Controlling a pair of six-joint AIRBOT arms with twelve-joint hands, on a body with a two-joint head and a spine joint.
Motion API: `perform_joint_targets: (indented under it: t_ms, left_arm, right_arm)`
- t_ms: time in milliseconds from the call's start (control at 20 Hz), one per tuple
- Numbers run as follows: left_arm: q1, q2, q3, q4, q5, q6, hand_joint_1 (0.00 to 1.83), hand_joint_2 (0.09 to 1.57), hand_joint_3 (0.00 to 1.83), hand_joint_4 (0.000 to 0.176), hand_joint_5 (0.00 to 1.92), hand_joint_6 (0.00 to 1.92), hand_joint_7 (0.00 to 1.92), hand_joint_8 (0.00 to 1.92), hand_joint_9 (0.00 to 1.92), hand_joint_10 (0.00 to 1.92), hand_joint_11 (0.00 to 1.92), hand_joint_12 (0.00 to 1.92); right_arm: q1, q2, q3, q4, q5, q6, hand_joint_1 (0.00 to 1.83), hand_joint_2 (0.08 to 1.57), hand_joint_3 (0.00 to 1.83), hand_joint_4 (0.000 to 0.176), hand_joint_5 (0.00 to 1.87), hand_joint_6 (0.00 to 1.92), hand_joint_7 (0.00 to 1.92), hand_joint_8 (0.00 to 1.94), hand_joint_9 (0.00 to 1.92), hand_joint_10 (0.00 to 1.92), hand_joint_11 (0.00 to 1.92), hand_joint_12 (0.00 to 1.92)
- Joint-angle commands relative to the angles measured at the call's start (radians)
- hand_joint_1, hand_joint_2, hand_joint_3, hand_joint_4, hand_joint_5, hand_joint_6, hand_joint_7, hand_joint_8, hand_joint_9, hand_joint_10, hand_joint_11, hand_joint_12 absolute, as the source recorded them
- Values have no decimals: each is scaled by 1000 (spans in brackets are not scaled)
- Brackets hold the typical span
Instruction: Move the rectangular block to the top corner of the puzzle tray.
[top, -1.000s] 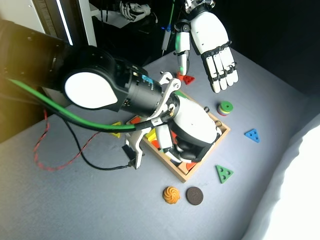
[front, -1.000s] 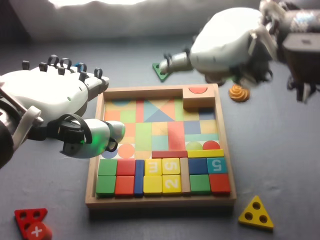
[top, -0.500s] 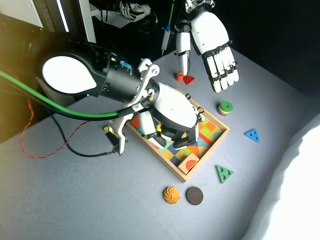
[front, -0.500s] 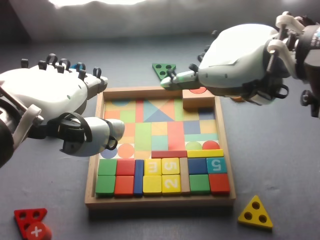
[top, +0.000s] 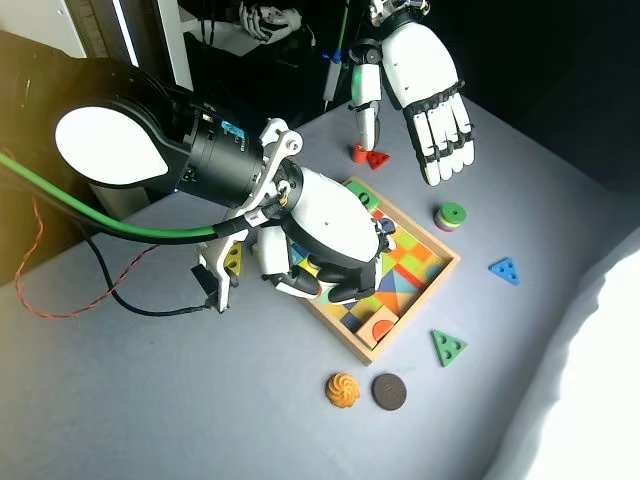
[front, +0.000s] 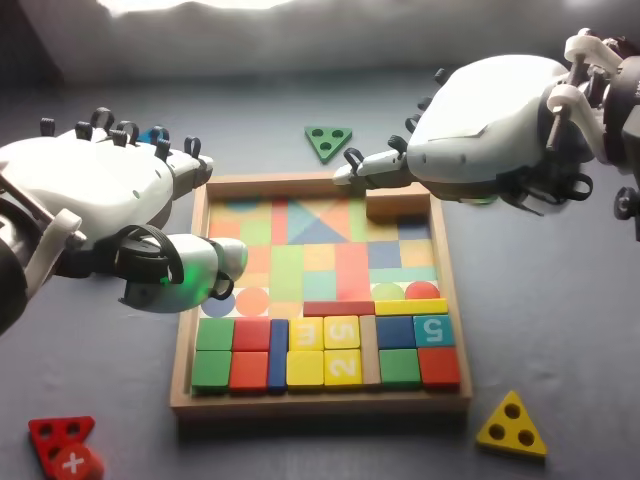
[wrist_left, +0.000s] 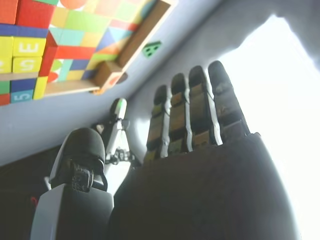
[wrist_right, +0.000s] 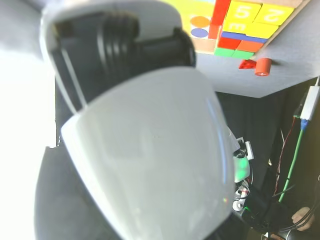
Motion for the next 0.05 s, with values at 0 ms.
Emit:
perform_joint_targets:
  t_ms: [0]
  left_arm:
    - [-18,6,1,66,-23,1,0,1372,0,0,133,5,173,6,140,6,0,245]
  right_arm:
    - [4,14,-5,-8,88,-4,1831,847,526,0,140,7,1215,1941,1229,1921,690,1702]
